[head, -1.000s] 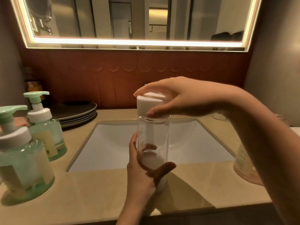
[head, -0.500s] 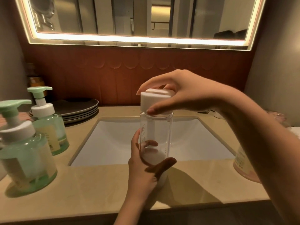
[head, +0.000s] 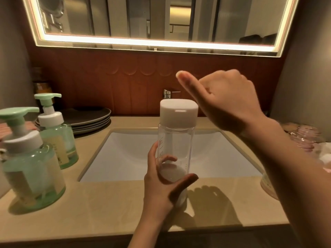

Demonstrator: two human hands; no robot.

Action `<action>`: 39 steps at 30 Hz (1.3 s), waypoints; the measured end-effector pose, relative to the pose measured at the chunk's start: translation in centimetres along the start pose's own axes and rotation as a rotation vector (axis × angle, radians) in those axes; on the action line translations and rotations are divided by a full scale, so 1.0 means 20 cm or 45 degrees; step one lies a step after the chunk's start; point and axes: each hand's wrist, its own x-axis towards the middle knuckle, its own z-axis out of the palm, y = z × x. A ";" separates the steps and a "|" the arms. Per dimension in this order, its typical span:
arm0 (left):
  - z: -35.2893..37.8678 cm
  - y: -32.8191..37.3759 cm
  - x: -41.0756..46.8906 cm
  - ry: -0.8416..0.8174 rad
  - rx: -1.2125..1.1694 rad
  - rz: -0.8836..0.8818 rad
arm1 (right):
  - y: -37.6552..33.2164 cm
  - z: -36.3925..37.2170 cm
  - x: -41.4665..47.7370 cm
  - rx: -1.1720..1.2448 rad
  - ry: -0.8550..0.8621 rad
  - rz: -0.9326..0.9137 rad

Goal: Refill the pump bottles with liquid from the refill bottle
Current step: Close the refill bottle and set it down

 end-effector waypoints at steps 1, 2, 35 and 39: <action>0.00 0.00 0.00 -0.003 0.011 0.000 | 0.02 -0.01 0.00 0.091 -0.008 -0.003; 0.00 0.00 0.00 -0.006 0.016 0.002 | 0.03 -0.01 0.01 0.188 -0.075 -0.033; 0.02 0.00 0.00 0.018 0.058 -0.081 | -0.14 0.01 0.04 -0.236 -0.628 -0.140; 0.03 0.00 0.00 0.046 0.095 -0.058 | -0.17 0.02 0.04 -0.483 -0.462 -0.156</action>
